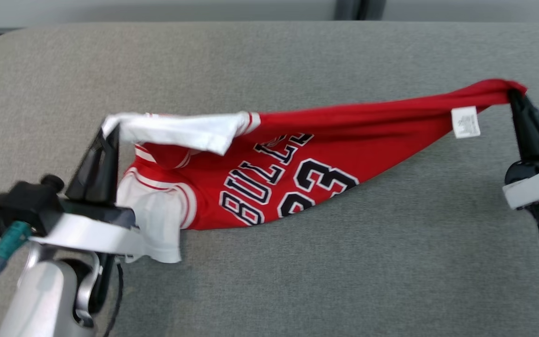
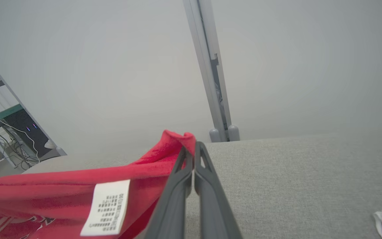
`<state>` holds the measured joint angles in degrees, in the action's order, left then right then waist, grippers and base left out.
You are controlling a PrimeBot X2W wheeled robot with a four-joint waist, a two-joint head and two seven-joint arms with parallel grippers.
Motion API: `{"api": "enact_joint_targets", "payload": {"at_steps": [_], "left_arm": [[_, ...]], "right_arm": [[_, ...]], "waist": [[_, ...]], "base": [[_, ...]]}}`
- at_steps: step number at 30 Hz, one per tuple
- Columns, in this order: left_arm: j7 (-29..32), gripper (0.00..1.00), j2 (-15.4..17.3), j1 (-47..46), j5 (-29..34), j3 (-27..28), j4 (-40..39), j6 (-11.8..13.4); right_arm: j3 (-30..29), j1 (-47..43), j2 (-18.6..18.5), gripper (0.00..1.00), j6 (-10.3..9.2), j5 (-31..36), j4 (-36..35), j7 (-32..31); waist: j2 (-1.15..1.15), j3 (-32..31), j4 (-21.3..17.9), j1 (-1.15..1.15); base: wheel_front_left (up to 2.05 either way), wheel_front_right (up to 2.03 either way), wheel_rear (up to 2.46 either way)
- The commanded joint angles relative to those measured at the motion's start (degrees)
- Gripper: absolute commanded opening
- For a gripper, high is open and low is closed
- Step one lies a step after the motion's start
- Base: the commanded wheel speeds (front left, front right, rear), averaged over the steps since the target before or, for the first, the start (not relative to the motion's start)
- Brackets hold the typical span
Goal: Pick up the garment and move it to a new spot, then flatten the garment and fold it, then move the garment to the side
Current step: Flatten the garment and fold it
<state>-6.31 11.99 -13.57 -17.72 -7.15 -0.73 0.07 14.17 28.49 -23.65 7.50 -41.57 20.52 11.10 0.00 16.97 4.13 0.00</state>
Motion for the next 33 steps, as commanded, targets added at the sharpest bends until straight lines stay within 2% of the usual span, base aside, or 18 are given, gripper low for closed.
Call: {"api": "enact_joint_targets", "payload": {"at_steps": [1, 11, 18, 25, 33], "left_arm": [[0.4, 0.0, 0.55, -1.52, -0.06, 0.5, -1.32, 0.27], [4.06, 0.0, 2.74, -14.55, 0.91, 1.45, -10.74, 0.87], [6.29, 0.0, 3.24, -26.15, 2.16, -0.01, -12.71, -0.22], [7.37, 0.0, 2.72, -32.32, 1.76, -1.02, -11.47, -0.65], [6.25, 0.0, 2.3, -36.76, 0.32, -1.55, -7.44, -2.02]], "right_arm": [[-0.85, -0.65, -0.78, 0.0, -0.01, -0.3, -1.27, 0.04], [-7.99, 0.58, -1.13, 0.0, -0.01, 1.28, -17.58, -4.34], [-13.48, 4.96, -0.08, 0.0, -0.01, 2.6, -26.56, -9.36], [-15.58, 7.54, 2.32, 0.0, -0.01, 1.03, -29.99, -13.57], [-15.98, 9.86, 3.21, 0.0, -0.01, -0.95, -27.49, -15.36]], "waist": [[0.0, -1.68, -1.73, 0.0], [0.0, -6.1, -5.35, 0.0], [0.0, -7.52, -7.28, 0.0], [0.0, -7.15, -8.29, 0.0], [0.0, -3.56, -8.81, 0.0]], "base": [[0.0, 0.0, 0.0], [0.0, 0.0, 0.0], [0.0, 0.0, 0.0], [0.0, 0.0, 0.0], [0.0, 0.0, 0.0]]}}
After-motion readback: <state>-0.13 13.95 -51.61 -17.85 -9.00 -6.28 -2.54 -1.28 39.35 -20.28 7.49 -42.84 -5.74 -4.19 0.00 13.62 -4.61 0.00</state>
